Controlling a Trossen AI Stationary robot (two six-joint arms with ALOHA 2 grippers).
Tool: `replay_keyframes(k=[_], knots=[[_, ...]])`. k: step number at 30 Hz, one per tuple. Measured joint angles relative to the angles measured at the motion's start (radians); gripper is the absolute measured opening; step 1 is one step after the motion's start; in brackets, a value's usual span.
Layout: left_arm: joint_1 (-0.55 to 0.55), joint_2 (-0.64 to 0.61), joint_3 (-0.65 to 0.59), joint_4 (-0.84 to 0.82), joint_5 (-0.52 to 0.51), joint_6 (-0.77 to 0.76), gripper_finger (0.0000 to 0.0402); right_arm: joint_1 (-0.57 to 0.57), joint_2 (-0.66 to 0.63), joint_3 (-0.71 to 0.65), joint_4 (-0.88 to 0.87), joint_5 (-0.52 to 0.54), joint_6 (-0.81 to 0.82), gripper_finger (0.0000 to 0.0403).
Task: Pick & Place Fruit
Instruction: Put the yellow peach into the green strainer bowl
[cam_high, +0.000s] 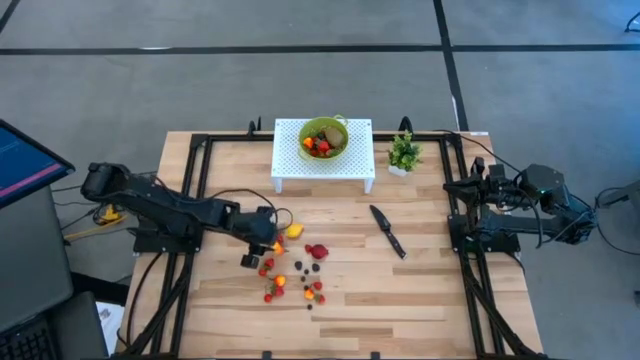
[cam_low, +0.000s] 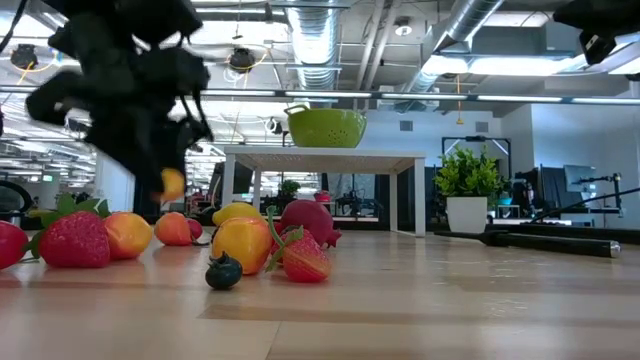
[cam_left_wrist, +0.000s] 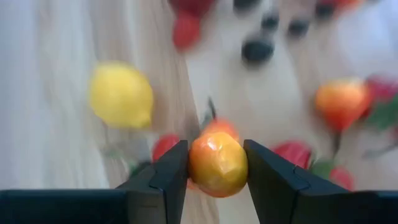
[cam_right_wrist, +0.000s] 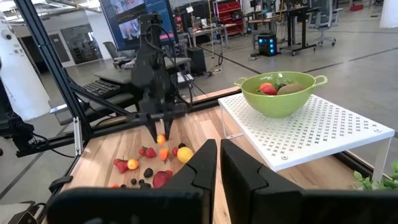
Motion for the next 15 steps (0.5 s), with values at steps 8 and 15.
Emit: replay_keyframes(k=[8, 15], knots=[[0.006, -0.159, 0.002, 0.332, -0.123, -0.013, 0.0139, 0.0, 0.0, 0.0, 0.0, 0.0, 0.0, 0.0017], [0.081, -0.188, 0.003, 0.751, -0.152, 0.055, 0.014, 0.0, 0.0, 0.0, 0.0, 0.0, 0.0, 0.0017]])
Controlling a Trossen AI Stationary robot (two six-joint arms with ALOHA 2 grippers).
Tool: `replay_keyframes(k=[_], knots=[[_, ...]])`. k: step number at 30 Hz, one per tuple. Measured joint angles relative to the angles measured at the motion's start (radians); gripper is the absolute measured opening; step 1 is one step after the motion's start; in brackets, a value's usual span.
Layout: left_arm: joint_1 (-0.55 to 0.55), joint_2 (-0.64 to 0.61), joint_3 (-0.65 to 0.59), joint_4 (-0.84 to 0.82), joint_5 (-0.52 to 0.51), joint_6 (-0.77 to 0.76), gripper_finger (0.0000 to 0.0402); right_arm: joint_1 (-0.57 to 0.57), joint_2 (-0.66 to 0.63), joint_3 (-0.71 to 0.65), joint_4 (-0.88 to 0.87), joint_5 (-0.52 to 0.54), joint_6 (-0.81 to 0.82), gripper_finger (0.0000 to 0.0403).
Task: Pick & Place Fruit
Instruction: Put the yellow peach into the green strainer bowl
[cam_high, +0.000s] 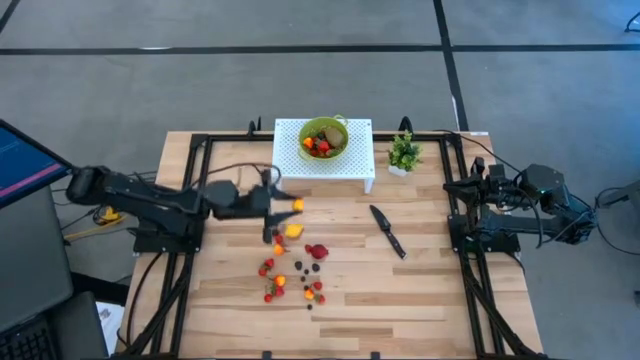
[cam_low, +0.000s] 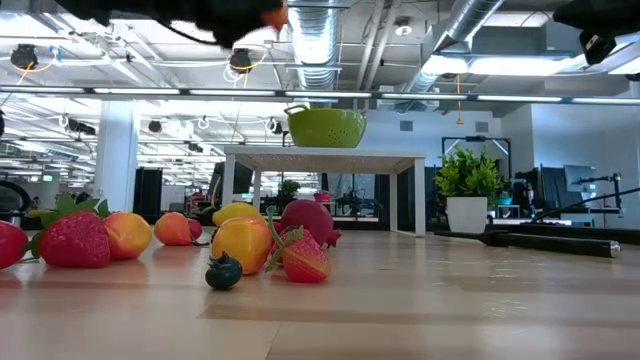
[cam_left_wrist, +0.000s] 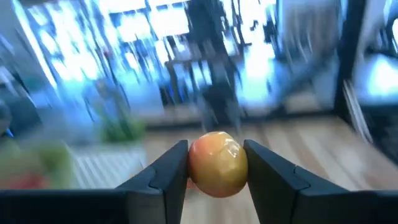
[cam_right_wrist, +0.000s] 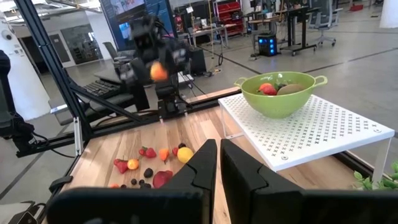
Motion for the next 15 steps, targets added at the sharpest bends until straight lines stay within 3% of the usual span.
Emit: replay_keyframes(k=[7, 15], knots=[[0.156, 0.032, 0.0, 0.348, -0.004, 0.043, 0.014, 0.0, 0.0, 0.0, 0.0, 0.0, 0.0, 0.0017], [0.324, 0.088, 0.074, 0.377, -0.004, 0.037, 0.014, 0.0, 0.0, 0.0, 0.0, 0.0, 0.0, 0.0017]])
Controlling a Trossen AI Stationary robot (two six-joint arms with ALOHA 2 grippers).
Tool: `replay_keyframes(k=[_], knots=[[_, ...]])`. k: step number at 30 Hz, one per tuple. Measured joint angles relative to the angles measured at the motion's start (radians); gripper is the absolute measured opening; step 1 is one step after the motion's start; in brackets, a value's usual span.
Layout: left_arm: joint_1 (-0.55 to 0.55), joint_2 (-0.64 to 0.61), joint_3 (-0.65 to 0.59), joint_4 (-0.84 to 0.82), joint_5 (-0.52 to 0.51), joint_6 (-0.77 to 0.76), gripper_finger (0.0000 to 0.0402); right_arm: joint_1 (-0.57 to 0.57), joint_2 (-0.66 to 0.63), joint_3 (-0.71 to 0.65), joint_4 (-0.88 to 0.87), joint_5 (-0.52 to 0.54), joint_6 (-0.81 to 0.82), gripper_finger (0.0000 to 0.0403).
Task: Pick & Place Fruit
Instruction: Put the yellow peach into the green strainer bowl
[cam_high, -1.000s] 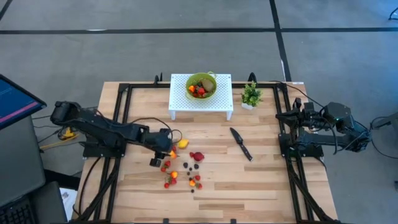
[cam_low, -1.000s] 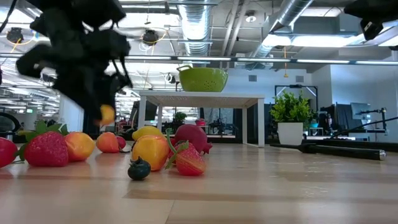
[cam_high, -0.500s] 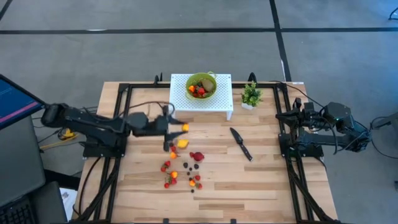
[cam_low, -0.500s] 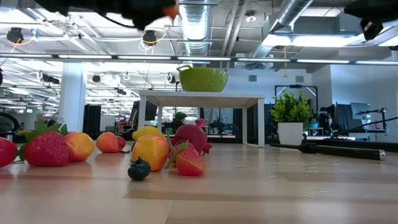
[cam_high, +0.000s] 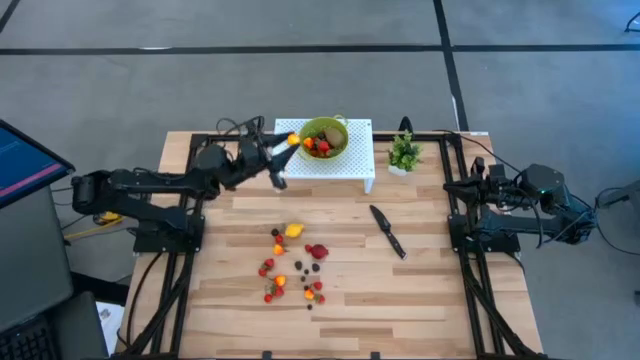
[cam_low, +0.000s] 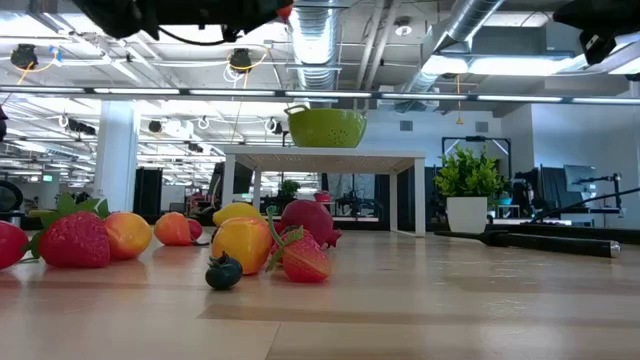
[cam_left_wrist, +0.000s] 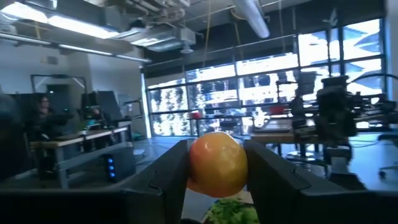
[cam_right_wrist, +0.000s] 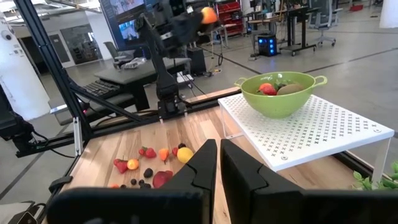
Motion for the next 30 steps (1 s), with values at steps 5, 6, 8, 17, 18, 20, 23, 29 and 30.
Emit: replay_keyframes(k=[5, 6, 8, 17, 18, 20, 23, 29, 30], knots=[[0.074, 0.076, 0.063, -0.003, 0.006, 0.001, 0.014, 0.0, 0.0, 0.0, 0.0, 0.0, 0.0, 0.0017], [0.09, 0.093, 0.072, -0.004, 0.012, 0.001, 0.014, 0.0, 0.0, 0.0, 0.0, 0.0, 0.0, 0.0017], [0.121, 0.128, 0.086, -0.005, 0.031, 0.001, 0.014, 0.0, 0.0, 0.0, 0.0, 0.0, 0.0, 0.0017], [0.181, 0.271, 0.1, -0.013, 0.042, -0.001, 0.014, 0.0, 0.0, 0.0, 0.0, 0.0, 0.0, 0.0017], [0.182, 0.283, 0.1, -0.014, 0.042, -0.001, 0.014, 0.0, 0.0, 0.0, 0.0, 0.0, 0.0, 0.0017], [0.184, 0.304, 0.1, -0.018, 0.042, -0.001, 0.014, 0.0, 0.0, 0.0, 0.0, 0.0, 0.0, 0.0017], [0.184, 0.326, 0.1, -0.02, 0.042, -0.001, 0.014, 0.0, 0.0, 0.0, 0.0, 0.0, 0.0, 0.0017], [0.184, 0.34, 0.1, -0.03, 0.042, 0.0, 0.014, 0.0, 0.0, 0.0, 0.0, 0.0, 0.0, 0.0017], [0.184, 0.34, 0.1, -0.035, 0.042, 0.0, 0.014, 0.0, 0.0, 0.0, 0.0, 0.0, 0.0, 0.0017]])
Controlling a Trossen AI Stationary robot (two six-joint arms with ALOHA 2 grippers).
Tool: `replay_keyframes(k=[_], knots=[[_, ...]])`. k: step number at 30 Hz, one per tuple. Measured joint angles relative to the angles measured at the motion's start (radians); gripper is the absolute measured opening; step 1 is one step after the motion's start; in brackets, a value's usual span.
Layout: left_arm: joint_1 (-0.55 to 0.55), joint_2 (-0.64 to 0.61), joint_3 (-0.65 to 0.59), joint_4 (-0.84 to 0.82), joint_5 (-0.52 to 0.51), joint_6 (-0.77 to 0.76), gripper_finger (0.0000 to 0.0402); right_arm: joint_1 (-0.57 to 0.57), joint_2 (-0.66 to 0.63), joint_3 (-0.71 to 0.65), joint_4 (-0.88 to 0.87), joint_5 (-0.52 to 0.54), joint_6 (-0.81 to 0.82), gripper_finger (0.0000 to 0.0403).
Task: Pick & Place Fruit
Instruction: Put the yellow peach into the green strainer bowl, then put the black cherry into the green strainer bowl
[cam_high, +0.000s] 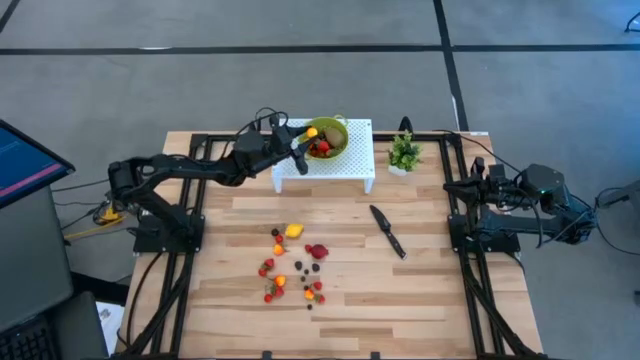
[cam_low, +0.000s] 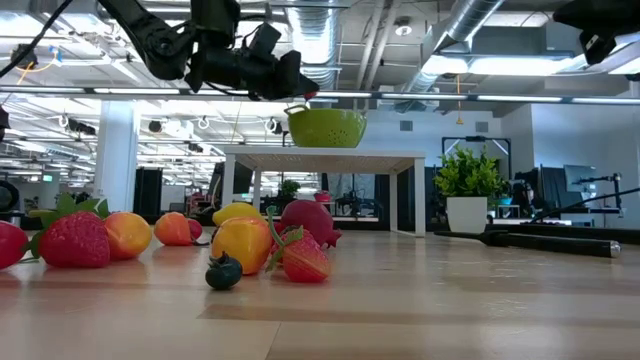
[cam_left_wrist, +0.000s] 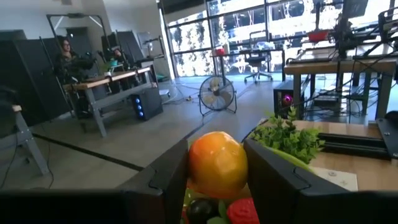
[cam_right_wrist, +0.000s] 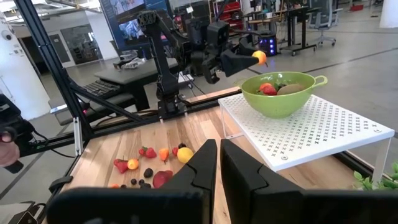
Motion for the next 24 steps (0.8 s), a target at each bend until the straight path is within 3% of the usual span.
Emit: replay_keyframes(k=[9, 19, 24], knots=[[0.0, 0.0, 0.0, -0.03, -0.003, -0.001, 0.0145, 0.0, 0.0, 0.0, 0.0, 0.0, 0.0, 0.0017], [-0.006, -0.003, 0.0, -0.032, -0.022, -0.001, 0.0204, 0.0, 0.0, 0.0, 0.0, 0.0, 0.0, 0.0017], [-0.062, -0.053, 0.0, -0.033, -0.022, -0.001, 0.0213, 0.0, 0.0, 0.0, 0.0, 0.0, 0.0, 0.0017]])
